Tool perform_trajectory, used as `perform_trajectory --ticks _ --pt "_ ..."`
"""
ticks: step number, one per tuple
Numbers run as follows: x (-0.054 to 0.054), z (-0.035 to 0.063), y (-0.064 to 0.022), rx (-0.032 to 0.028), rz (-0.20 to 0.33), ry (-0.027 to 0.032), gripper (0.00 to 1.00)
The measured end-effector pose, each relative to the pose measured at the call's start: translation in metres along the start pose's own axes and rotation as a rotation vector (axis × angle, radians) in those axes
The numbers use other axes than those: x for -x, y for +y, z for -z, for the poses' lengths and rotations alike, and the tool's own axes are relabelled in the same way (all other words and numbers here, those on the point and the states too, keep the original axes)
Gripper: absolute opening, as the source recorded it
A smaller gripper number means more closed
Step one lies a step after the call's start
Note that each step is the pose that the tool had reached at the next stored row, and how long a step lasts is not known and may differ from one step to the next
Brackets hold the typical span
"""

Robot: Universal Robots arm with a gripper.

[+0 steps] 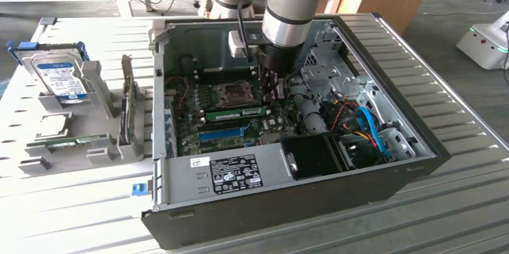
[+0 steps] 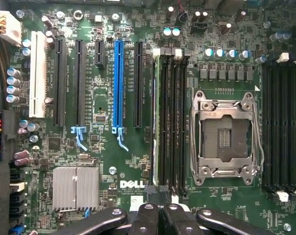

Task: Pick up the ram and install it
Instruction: 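Press down the ram until it locks into place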

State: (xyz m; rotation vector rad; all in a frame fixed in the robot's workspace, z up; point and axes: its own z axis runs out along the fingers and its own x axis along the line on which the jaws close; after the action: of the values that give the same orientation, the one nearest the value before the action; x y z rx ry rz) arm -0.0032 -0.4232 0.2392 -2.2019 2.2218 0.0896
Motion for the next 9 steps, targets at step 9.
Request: perform_trajectory --ticks 9 --pt "-0.0002 -0.0027 -0.0001 0.0 0.0 0.0001 0.11"
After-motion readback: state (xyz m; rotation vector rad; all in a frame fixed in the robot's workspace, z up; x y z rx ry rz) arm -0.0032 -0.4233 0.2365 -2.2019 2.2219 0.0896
